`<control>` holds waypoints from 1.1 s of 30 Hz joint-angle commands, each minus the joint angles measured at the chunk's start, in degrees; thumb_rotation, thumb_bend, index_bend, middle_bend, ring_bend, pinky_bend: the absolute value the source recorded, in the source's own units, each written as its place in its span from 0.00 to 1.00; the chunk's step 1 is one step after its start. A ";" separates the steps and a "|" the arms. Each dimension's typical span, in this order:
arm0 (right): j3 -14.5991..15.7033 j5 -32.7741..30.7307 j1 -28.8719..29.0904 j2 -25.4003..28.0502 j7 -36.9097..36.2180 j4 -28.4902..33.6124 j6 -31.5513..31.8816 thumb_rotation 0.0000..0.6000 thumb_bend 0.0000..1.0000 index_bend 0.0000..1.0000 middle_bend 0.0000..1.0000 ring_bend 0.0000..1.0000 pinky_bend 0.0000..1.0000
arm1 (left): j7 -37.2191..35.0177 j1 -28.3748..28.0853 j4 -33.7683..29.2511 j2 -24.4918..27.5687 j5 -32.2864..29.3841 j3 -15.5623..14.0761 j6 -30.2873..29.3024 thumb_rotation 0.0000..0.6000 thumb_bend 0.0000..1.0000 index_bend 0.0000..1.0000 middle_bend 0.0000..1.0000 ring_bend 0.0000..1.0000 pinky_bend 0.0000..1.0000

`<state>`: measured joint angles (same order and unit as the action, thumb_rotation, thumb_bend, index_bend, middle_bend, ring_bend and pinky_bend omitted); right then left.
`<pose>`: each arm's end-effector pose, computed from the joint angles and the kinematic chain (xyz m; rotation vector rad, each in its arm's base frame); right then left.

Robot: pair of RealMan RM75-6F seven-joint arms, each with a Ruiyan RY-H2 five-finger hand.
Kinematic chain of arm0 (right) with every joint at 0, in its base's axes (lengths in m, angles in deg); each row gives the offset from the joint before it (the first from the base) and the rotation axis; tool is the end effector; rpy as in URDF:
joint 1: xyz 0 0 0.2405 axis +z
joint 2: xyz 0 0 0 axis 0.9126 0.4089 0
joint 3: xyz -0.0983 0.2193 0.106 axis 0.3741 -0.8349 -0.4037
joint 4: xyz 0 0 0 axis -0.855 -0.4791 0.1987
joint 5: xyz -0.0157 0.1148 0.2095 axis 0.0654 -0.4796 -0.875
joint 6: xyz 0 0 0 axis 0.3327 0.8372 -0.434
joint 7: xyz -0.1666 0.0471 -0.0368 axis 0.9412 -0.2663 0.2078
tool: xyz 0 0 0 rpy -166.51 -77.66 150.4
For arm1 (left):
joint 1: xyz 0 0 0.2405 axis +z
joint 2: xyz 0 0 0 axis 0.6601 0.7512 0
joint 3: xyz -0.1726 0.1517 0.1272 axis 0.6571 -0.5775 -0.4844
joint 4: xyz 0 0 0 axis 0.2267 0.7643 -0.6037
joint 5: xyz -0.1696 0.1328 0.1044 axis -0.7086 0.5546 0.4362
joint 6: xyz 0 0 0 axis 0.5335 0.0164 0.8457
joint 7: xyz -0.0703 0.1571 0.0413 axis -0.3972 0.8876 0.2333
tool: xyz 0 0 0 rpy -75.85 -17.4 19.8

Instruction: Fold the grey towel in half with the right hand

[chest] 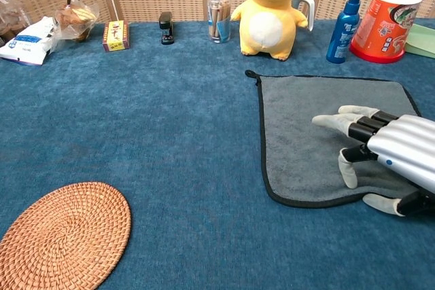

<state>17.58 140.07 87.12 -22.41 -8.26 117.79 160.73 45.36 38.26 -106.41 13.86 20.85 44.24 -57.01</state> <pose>-0.2269 -0.2363 -0.0627 2.0655 -0.6471 0.9603 -0.2803 0.1942 0.1885 -1.4042 -0.9692 -0.9384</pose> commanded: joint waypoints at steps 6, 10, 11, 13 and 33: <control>-0.08 -0.50 0.01 -0.26 -0.62 -0.45 0.01 1.00 0.29 0.56 0.00 0.00 0.08 | -0.21 -0.01 -0.02 0.08 0.19 -0.12 0.08 1.00 0.00 0.00 0.00 0.00 0.00; -0.18 -0.74 0.05 -0.33 -0.66 -0.59 -0.02 1.00 0.34 0.58 0.00 0.00 0.08 | -0.36 -0.02 -0.02 0.17 0.15 -0.11 0.09 1.00 0.00 0.00 0.00 0.00 0.00; -0.19 -0.82 0.06 -0.31 -0.77 -0.51 -0.05 1.00 0.35 0.58 0.00 0.00 0.08 | -0.41 -0.02 -0.03 0.18 0.14 -0.12 0.11 1.00 0.00 0.00 0.00 0.00 0.00; -0.25 -0.90 0.09 -0.27 -0.64 -0.46 -0.03 1.00 0.38 0.59 0.00 0.00 0.08 | -0.50 -0.05 -0.02 0.21 0.14 -0.13 0.17 1.00 0.00 0.00 0.00 0.00 0.00; -1.73 -2.18 0.51 1.05 0.61 2.47 0.26 1.00 0.41 0.60 0.00 0.00 0.08 | -0.87 -0.13 -0.05 0.41 0.36 -0.34 0.43 1.00 0.00 0.00 0.00 0.00 0.00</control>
<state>16.06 138.10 87.50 -21.51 -7.82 120.02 161.16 44.48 38.13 -106.46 14.27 21.21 43.90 -56.59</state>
